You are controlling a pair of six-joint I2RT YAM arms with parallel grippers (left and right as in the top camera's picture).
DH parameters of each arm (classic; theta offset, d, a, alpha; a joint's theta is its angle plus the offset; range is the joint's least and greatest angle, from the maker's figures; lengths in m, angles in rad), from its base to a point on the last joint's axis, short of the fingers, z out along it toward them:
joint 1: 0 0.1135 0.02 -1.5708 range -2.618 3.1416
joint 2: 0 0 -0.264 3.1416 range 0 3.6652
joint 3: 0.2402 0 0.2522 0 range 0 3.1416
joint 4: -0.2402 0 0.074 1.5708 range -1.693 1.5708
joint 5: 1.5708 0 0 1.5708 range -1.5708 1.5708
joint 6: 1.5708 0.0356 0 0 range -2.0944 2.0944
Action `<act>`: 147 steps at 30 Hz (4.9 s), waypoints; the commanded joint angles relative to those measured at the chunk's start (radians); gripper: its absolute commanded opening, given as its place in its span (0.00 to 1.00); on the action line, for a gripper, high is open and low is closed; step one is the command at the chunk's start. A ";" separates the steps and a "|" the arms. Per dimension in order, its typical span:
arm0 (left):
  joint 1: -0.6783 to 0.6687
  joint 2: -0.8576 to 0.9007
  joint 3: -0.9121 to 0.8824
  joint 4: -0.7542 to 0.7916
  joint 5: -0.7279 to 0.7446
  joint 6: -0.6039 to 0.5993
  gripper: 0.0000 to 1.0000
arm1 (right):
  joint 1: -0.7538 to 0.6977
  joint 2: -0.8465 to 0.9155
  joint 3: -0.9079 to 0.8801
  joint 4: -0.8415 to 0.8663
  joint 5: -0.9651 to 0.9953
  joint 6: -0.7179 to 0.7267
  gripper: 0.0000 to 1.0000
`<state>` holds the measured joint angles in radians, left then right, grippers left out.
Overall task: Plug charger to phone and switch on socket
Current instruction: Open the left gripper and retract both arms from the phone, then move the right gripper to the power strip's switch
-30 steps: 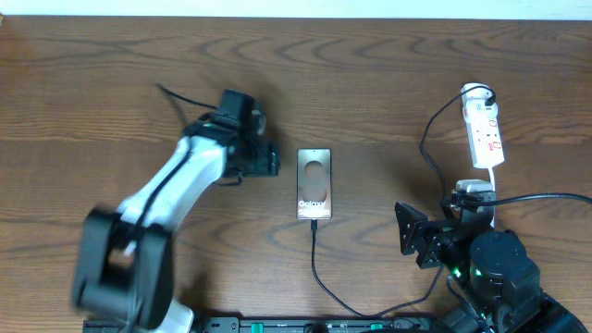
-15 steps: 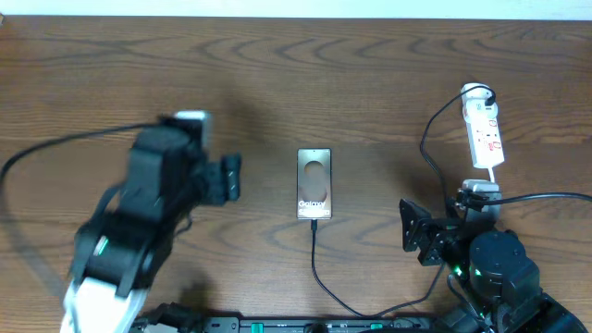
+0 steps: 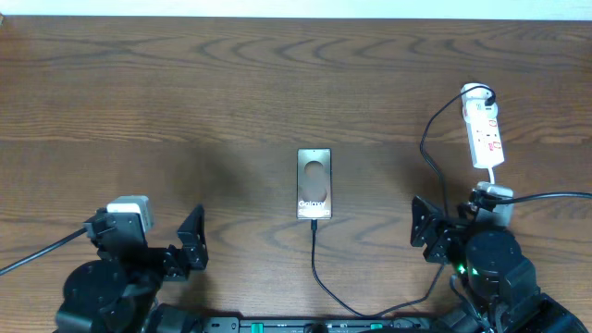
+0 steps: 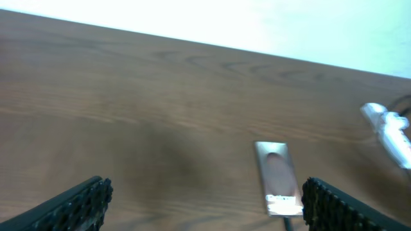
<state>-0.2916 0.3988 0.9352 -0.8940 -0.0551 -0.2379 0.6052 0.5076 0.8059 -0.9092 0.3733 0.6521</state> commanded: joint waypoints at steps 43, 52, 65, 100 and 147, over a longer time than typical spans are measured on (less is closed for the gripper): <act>-0.001 0.172 -0.066 0.267 -0.023 -0.043 0.98 | -0.159 0.230 0.405 -0.695 0.282 0.436 0.10; -0.001 0.032 -0.072 0.119 -0.022 -0.040 0.98 | -0.159 0.230 0.405 -0.696 0.278 0.436 0.07; -0.001 0.029 -0.145 0.278 0.024 0.003 0.98 | -0.159 0.230 0.405 -0.695 0.245 0.435 0.01; -0.001 0.022 -0.409 0.475 0.044 0.005 0.98 | -0.159 0.230 0.403 -0.703 0.145 0.454 0.01; -0.001 0.023 -0.409 0.343 0.044 0.005 0.98 | -0.989 0.988 0.455 -0.215 -0.384 -0.031 0.01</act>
<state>-0.2916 0.4210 0.5266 -0.5507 0.0002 -0.2527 -0.3645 1.4517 1.2057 -1.1275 0.0631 0.6922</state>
